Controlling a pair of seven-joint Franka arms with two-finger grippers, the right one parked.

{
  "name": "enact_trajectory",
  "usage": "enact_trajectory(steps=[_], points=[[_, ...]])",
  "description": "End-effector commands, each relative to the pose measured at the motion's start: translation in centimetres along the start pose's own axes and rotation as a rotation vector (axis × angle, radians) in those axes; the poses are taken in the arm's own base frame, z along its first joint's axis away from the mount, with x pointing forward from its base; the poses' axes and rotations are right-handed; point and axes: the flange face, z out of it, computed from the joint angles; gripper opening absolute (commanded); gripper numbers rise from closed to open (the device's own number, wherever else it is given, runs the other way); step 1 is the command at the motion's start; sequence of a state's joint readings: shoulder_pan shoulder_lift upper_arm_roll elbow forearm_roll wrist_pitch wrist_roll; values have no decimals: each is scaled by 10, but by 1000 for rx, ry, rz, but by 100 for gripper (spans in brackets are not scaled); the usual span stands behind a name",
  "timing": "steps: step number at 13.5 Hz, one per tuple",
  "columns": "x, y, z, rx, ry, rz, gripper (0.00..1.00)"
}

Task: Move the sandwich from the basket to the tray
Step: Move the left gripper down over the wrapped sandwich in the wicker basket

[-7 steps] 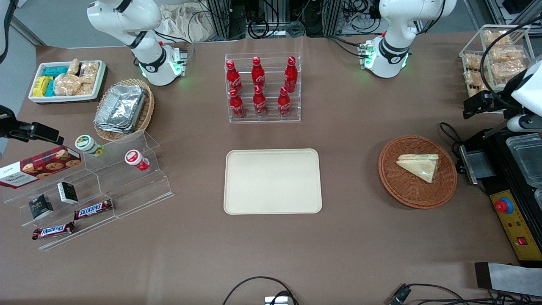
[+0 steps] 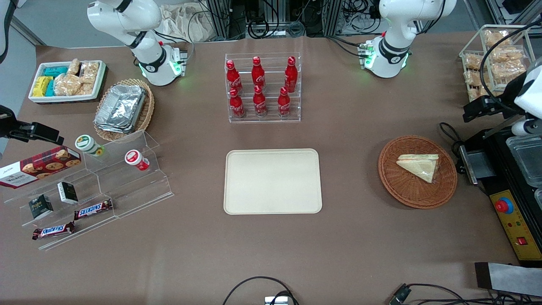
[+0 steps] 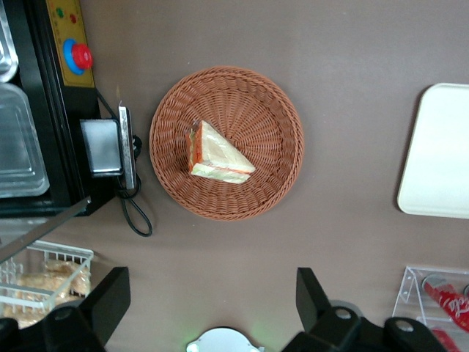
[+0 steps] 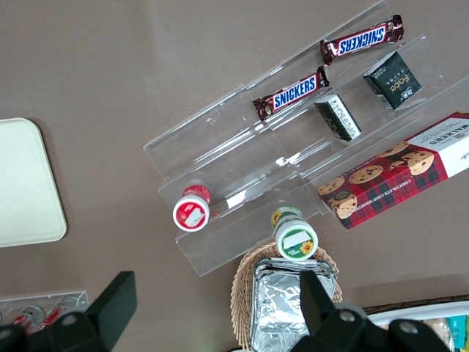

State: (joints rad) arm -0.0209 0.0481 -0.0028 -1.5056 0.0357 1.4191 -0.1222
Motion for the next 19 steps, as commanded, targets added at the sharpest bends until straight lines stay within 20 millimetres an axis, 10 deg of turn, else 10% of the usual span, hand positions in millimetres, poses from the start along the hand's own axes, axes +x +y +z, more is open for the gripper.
enact_trajectory(steps=[1,7,19], points=[[18,-1,22,11,-25,-51,100],[36,-38,110,-4,-9,-337,100],[11,-69,275,-106,113,-692,100]])
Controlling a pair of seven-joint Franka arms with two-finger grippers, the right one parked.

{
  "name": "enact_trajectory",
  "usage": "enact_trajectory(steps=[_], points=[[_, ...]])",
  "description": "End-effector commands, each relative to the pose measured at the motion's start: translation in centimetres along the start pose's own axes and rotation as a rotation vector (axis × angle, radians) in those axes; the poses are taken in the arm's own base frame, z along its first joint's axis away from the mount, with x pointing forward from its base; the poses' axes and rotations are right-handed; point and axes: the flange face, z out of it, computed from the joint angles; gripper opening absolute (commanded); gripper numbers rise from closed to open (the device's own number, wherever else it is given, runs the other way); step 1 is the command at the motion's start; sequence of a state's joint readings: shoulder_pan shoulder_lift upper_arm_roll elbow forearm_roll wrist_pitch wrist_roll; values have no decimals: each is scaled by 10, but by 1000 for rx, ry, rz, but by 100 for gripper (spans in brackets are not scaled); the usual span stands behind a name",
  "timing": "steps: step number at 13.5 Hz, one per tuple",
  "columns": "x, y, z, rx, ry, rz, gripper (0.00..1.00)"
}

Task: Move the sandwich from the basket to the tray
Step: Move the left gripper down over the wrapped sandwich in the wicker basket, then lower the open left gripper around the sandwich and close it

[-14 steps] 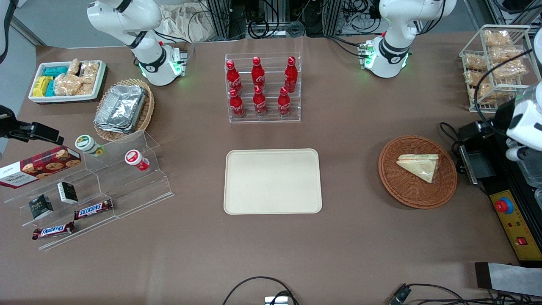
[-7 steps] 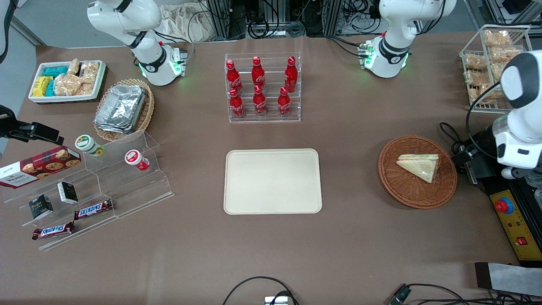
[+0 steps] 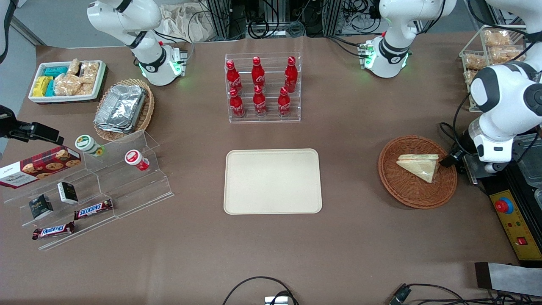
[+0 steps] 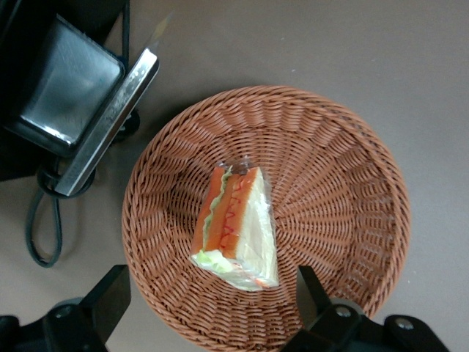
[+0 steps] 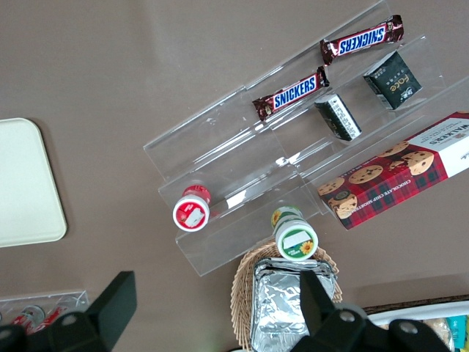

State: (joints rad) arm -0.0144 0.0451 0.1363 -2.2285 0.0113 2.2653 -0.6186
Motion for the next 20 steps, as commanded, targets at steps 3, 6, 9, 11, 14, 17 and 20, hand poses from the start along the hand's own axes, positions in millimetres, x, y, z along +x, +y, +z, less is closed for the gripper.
enact_trajectory(steps=[3,6,9,11,14,17,20], points=[[2,-16,28,-66,-20,-124,100],[-3,-21,50,-102,-2,-162,100],[-1,-21,62,-122,-12,-200,100],[-1,-20,68,-126,-16,-214,100],[0,-19,78,-135,-11,-231,100],[-1,-14,84,-146,-12,-242,100],[-3,-13,90,-143,-12,-240,100]])
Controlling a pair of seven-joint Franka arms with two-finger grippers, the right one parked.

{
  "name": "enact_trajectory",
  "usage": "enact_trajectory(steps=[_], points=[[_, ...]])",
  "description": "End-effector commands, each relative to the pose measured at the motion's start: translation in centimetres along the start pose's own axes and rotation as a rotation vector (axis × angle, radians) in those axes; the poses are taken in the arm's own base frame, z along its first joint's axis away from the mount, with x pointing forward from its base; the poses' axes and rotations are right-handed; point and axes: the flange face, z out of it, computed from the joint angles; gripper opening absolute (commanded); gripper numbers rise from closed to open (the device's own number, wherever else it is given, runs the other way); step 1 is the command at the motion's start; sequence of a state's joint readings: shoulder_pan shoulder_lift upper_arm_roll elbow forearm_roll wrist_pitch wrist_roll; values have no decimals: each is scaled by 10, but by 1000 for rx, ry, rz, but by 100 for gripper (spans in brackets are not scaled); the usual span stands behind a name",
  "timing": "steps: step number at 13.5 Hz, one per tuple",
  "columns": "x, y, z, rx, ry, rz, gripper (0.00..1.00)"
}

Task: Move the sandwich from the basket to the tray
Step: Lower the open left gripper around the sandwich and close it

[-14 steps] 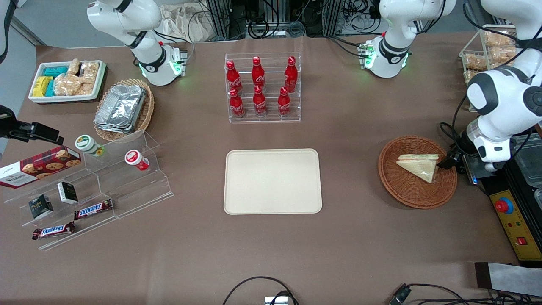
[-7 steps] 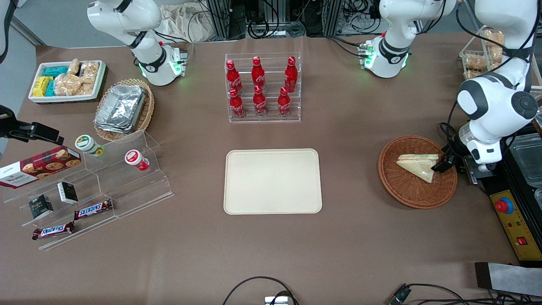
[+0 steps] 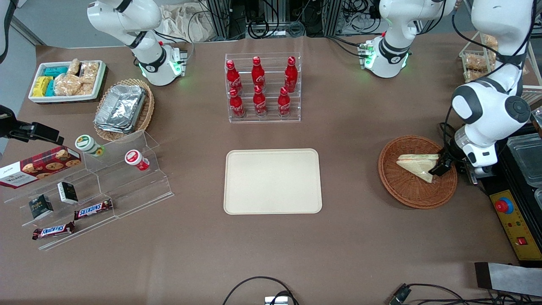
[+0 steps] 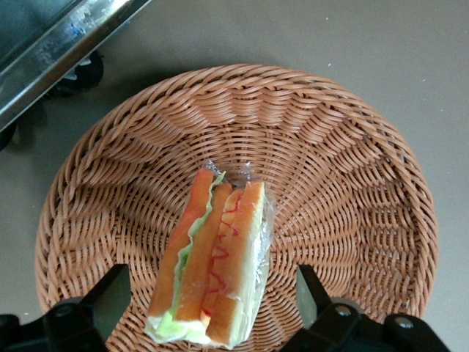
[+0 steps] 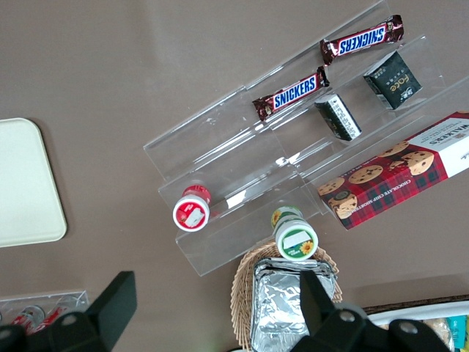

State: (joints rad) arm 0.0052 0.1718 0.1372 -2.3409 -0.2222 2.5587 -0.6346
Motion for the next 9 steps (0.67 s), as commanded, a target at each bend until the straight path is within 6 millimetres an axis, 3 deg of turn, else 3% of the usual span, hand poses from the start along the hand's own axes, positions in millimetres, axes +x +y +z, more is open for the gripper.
enact_trajectory(steps=[1,6,8,9], points=[[-3,1,6,-14,12,-18,100],[-10,7,18,-5,10,0,99],[-14,10,19,-5,9,0,84],[-14,10,19,-5,9,-2,67]])
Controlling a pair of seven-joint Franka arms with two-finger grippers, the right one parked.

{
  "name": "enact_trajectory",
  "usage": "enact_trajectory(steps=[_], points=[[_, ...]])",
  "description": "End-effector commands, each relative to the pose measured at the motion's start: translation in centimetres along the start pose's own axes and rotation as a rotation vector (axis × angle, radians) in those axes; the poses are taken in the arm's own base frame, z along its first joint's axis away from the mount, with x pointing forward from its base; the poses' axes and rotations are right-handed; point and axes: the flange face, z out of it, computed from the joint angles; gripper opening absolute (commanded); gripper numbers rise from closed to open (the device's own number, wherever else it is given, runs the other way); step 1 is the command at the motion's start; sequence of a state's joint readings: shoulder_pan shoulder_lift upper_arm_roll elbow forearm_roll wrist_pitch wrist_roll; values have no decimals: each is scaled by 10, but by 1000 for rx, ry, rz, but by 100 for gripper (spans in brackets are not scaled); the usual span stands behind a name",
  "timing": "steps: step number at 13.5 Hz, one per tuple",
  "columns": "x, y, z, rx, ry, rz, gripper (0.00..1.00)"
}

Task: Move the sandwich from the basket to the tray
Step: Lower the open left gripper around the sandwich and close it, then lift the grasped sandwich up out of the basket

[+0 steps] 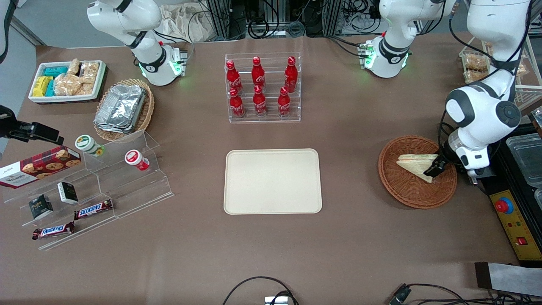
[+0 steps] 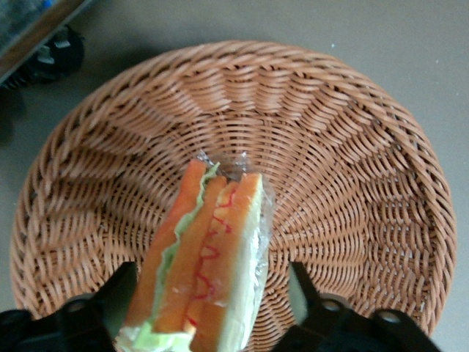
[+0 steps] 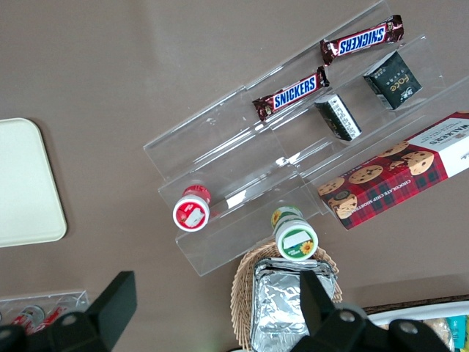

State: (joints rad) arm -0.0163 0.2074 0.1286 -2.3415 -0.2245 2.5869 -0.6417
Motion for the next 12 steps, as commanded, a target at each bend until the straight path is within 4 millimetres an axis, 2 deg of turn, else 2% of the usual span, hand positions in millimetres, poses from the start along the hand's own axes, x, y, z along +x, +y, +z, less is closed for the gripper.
enact_trajectory(steps=[1,2,3,4,9,12], points=[[-4,2,2,-16,12,-21,50],[-5,4,2,-17,13,-16,35],[-6,4,2,-15,11,-15,26],[-6,4,2,-14,9,-15,21],[-7,9,-16,-15,2,21,20],[-11,14,-44,5,-11,125,21]])
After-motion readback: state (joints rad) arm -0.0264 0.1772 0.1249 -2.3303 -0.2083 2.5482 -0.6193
